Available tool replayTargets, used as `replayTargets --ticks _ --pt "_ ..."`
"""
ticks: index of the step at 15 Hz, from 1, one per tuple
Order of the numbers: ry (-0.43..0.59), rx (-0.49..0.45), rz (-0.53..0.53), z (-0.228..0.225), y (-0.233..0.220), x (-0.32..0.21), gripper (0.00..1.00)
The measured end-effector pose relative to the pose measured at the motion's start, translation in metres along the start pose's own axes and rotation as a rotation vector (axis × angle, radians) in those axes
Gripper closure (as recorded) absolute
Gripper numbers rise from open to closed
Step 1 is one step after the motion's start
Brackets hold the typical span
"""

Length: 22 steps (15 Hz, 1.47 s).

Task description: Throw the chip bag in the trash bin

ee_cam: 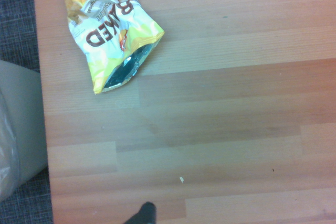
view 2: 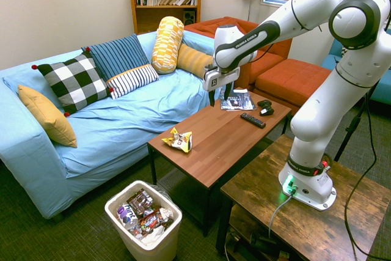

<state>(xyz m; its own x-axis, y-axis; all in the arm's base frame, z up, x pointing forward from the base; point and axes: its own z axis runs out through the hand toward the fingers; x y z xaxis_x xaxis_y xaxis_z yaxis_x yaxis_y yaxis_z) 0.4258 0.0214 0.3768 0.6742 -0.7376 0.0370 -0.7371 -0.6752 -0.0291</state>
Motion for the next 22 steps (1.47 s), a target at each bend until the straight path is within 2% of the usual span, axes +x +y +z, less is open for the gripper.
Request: replayTargets --ticks 5,9,14,18,22 --pt "-0.005 0.027 0.060 0.014 -0.026 0.020 0.00" --pt "-0.003 0.040 0.096 0.078 -0.085 0.047 0.00" --pt "0.004 0.037 0.071 0.139 -0.162 0.047 0.00" --pt "0.004 0.017 0.057 0.184 -0.200 0.047 0.00" --pt "0.006 -0.003 0.032 0.207 -0.227 0.035 0.00"
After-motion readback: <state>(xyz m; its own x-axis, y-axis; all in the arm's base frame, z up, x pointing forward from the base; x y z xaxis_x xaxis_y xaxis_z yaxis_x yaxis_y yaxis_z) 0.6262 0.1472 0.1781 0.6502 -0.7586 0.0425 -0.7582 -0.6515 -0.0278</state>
